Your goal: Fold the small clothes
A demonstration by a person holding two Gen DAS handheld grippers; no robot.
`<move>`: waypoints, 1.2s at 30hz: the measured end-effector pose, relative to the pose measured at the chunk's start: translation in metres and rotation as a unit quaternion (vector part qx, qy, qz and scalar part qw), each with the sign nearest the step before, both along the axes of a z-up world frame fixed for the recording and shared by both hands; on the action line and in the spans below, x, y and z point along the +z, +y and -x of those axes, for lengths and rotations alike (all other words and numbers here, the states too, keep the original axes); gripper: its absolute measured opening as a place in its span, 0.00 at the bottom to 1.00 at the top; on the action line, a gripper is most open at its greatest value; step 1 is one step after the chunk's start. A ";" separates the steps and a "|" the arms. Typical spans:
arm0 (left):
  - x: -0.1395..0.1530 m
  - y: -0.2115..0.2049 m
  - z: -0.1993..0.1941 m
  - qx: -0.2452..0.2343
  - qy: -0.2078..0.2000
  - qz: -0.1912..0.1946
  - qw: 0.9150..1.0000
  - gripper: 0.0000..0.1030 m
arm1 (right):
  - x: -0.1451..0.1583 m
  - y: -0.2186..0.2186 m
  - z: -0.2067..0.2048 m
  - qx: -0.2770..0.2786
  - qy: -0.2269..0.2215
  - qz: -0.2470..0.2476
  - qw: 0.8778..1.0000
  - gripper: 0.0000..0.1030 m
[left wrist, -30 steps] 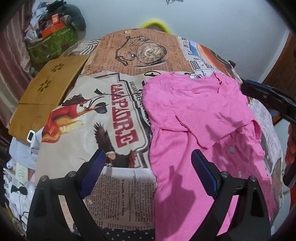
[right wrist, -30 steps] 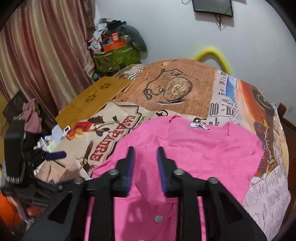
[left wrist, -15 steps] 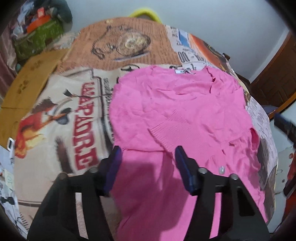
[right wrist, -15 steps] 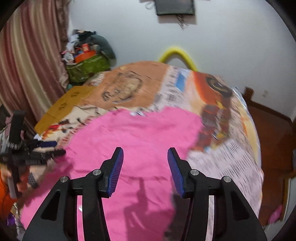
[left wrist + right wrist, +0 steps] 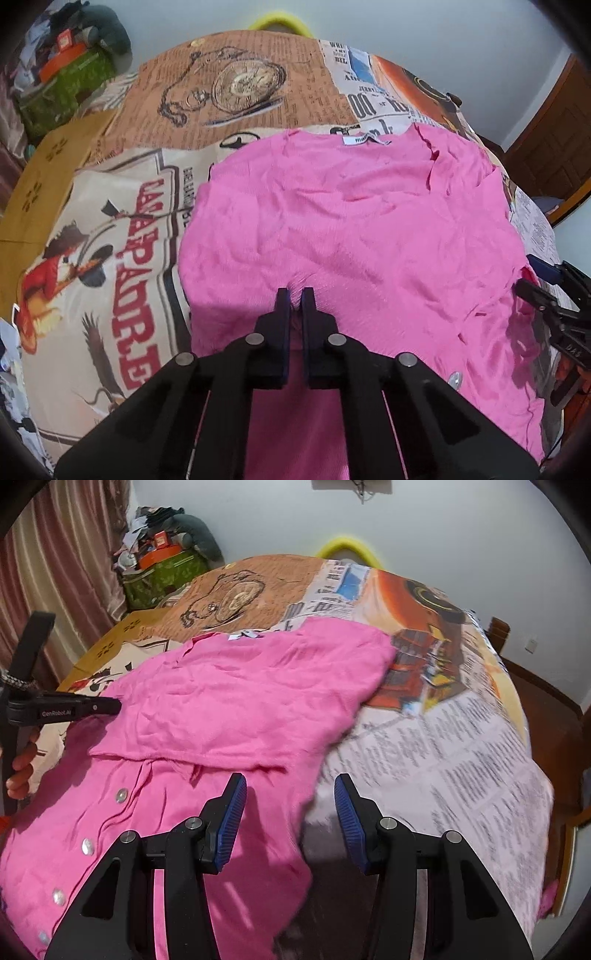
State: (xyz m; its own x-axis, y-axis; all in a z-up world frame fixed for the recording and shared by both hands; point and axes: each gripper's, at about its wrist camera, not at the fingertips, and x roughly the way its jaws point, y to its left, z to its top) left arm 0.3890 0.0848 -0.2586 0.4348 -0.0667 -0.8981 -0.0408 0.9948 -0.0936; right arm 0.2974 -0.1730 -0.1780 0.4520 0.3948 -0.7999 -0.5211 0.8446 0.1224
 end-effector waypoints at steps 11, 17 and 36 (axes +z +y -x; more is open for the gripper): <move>0.037 0.002 -0.010 0.015 -0.064 -0.029 0.997 0.03 | -0.011 -0.012 -0.011 -0.032 0.005 -0.010 0.999 0.19; 0.001 0.019 -0.025 0.057 0.007 -0.027 0.998 0.06 | -0.003 -0.020 0.001 -0.033 -0.001 0.003 0.999 0.16; -0.012 -0.008 0.014 -0.006 0.006 -0.061 0.998 0.62 | 0.004 0.019 -0.005 -0.006 0.013 -0.025 1.000 0.36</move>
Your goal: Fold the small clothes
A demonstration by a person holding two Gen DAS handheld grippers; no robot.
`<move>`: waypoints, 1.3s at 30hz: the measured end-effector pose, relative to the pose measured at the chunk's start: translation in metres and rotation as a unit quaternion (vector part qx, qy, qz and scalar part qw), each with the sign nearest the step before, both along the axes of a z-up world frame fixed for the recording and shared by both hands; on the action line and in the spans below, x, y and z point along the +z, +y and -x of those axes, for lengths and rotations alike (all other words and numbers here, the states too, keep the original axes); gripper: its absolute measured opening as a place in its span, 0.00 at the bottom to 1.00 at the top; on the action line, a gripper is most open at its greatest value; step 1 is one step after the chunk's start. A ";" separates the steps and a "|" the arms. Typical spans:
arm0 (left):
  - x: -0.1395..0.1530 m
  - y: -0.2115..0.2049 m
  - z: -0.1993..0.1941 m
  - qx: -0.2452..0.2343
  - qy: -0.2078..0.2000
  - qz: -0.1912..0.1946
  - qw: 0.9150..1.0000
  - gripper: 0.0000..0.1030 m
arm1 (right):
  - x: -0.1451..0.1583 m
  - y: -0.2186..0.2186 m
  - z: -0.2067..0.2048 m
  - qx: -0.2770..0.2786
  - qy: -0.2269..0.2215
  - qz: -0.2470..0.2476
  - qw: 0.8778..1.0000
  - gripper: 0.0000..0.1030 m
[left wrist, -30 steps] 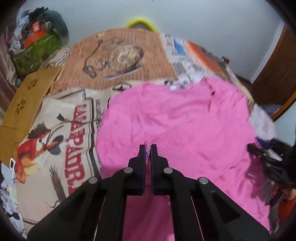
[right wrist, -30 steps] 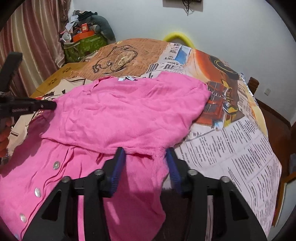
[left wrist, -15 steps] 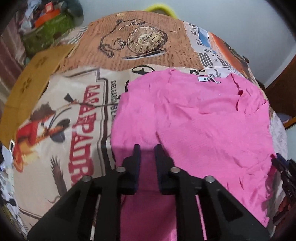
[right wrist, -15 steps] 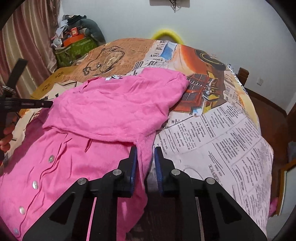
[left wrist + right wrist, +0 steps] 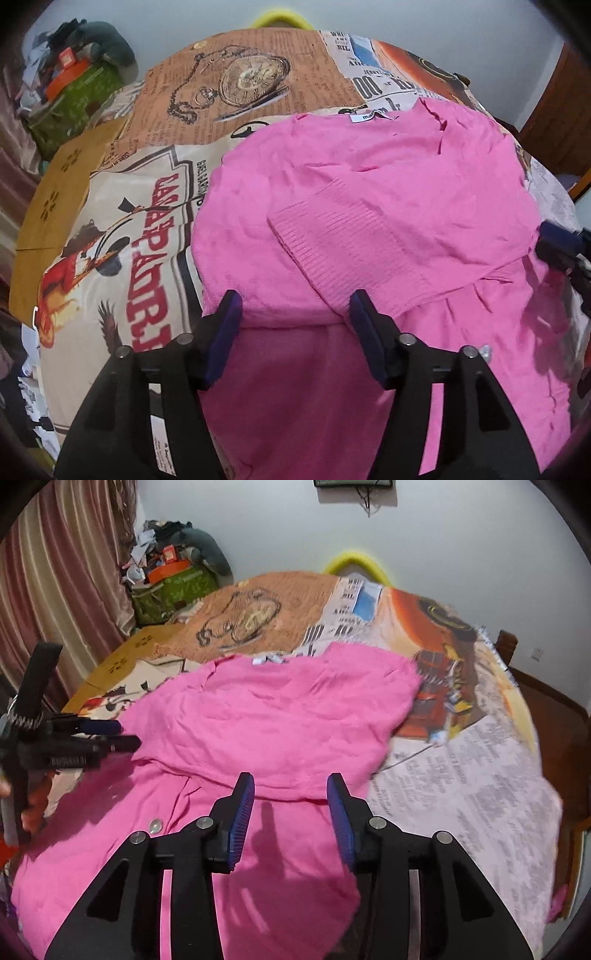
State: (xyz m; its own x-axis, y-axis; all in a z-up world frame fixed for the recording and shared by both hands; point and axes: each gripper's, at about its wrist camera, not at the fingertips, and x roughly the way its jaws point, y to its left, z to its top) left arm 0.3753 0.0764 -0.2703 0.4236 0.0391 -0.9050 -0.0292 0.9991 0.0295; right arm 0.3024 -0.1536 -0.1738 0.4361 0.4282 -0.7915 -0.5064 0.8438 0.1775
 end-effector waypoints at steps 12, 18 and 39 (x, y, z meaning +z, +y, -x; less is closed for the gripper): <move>0.029 0.016 0.044 0.003 -0.005 -0.004 1.000 0.62 | 0.019 -0.018 0.032 -0.006 0.014 -0.015 1.000 0.40; 0.036 0.041 0.086 0.028 0.001 0.000 1.000 0.62 | 0.025 -0.042 0.058 -0.011 0.008 0.016 1.000 0.41; 0.019 0.034 0.152 0.027 0.011 0.079 0.996 0.06 | -0.020 -0.050 0.108 -0.008 0.093 -0.006 0.996 0.22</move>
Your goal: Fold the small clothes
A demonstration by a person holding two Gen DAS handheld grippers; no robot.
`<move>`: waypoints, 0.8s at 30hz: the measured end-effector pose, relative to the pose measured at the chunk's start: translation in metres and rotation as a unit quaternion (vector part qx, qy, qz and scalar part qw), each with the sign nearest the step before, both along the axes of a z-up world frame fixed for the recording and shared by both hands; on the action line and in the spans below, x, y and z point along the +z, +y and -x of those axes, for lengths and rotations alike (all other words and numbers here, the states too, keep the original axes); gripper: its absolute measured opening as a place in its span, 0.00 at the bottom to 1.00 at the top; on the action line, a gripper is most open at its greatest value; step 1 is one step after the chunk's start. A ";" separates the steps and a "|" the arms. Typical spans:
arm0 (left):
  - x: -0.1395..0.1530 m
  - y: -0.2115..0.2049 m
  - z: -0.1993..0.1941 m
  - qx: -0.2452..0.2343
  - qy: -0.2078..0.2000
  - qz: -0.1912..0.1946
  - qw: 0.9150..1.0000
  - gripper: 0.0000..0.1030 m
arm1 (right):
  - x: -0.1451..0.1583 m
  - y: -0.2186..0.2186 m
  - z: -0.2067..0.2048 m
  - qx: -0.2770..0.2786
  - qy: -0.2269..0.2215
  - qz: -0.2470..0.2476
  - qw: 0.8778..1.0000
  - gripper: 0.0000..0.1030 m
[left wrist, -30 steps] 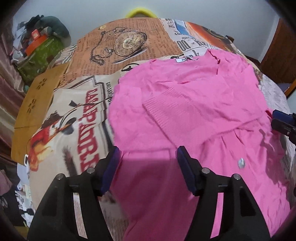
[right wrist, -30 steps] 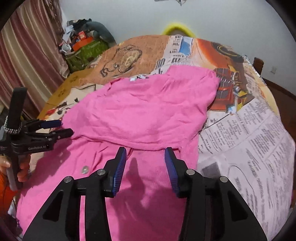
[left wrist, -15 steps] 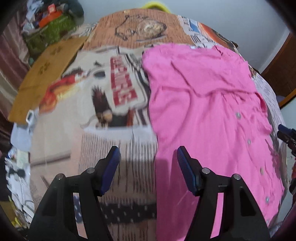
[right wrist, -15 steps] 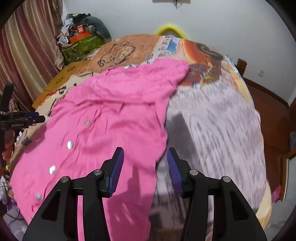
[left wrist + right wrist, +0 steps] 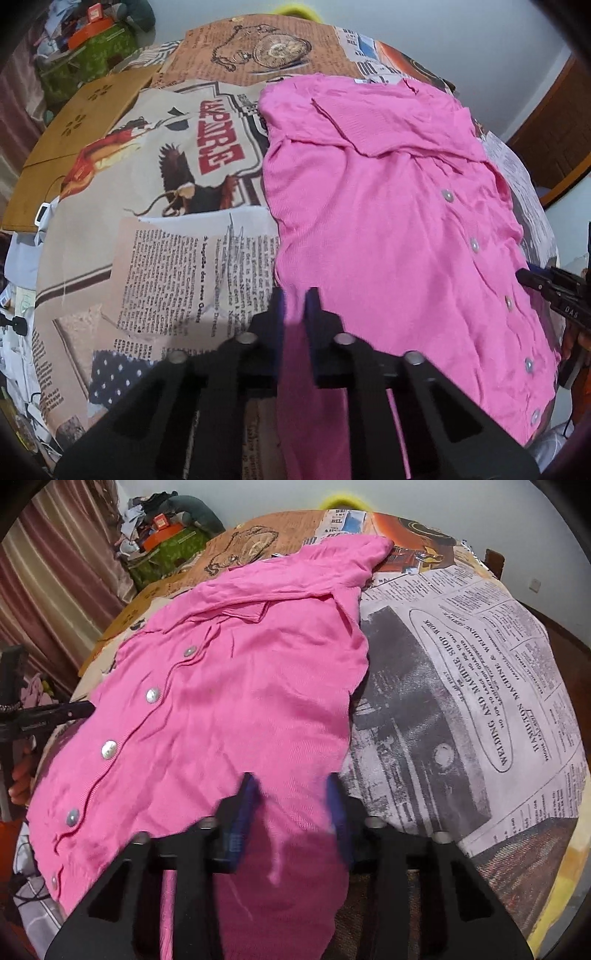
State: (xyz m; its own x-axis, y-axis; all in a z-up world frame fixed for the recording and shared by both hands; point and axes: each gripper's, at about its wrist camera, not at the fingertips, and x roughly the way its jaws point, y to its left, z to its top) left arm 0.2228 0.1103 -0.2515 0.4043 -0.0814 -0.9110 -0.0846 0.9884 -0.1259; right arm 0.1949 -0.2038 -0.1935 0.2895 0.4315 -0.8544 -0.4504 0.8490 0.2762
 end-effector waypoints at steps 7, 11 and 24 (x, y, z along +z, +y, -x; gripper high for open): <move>0.022 0.000 -0.025 0.002 -0.034 -0.017 0.999 0.03 | 0.014 -0.003 0.000 -0.006 -0.036 -0.033 0.999 0.05; 0.043 0.002 -0.051 0.007 -0.063 -0.033 0.997 0.02 | 0.034 -0.004 -0.012 -0.016 -0.069 -0.043 0.997 0.05; 0.025 0.000 -0.049 0.005 -0.018 -0.024 1.000 0.52 | 0.032 -0.007 -0.029 -0.039 -0.071 -0.005 0.997 0.23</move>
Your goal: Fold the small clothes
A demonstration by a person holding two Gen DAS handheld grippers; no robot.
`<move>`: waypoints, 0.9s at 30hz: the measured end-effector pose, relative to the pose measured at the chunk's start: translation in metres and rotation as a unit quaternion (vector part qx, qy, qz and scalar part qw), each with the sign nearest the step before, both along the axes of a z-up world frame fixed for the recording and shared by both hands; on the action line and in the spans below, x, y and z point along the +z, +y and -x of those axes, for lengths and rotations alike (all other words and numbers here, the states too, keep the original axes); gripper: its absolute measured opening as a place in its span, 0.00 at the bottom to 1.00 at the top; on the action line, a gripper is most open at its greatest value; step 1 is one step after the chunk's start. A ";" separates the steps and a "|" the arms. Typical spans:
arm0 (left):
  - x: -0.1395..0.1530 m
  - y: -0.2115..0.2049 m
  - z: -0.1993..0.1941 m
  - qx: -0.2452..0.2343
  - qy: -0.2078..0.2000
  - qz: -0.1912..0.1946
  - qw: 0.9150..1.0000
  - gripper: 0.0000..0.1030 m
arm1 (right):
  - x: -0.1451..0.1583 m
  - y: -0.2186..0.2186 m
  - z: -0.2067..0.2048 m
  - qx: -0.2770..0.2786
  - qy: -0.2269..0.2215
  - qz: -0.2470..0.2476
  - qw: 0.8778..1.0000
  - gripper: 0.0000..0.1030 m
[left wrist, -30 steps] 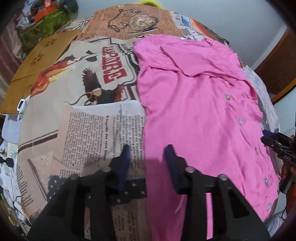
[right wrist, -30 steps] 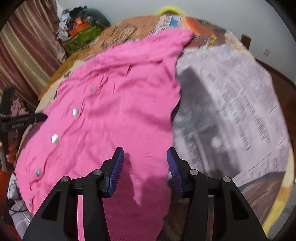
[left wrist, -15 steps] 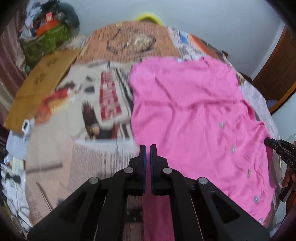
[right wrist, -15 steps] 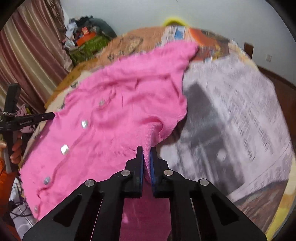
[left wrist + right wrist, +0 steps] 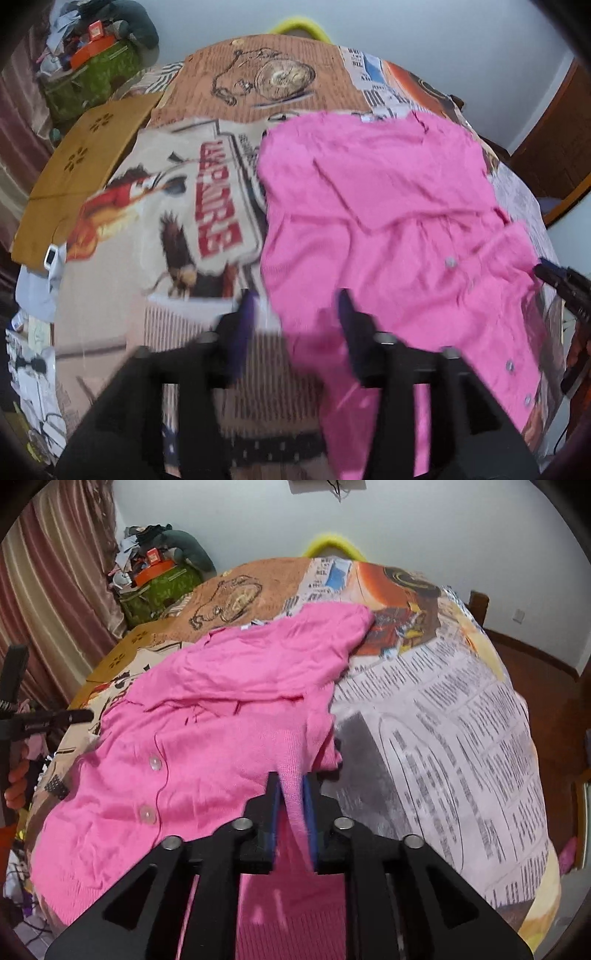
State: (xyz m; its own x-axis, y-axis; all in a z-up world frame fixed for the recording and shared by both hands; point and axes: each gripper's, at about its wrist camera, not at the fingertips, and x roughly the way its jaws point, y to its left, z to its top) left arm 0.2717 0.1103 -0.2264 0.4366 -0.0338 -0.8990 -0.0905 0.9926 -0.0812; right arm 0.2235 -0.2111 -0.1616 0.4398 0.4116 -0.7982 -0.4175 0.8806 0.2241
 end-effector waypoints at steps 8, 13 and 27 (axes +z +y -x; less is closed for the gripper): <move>-0.023 -0.006 0.047 -0.014 0.042 0.073 0.996 0.52 | 0.007 -0.031 0.019 -0.021 0.004 -0.003 1.000 0.41; -0.024 -0.023 0.048 -0.039 0.023 0.064 0.997 0.03 | 0.004 -0.044 0.024 -0.038 0.014 -0.008 0.999 0.41; -0.018 0.015 0.003 0.019 0.031 -0.020 0.999 0.08 | -0.003 -0.046 0.033 -0.036 0.031 -0.006 0.999 0.41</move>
State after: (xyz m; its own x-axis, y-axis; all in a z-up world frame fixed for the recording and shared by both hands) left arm 0.2692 0.1257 -0.2442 0.3797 0.0188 -0.9249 -0.1314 0.9907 -0.0339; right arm 0.1906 -0.2573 -0.1647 0.4184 0.3900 -0.8203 -0.3390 0.9049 0.2574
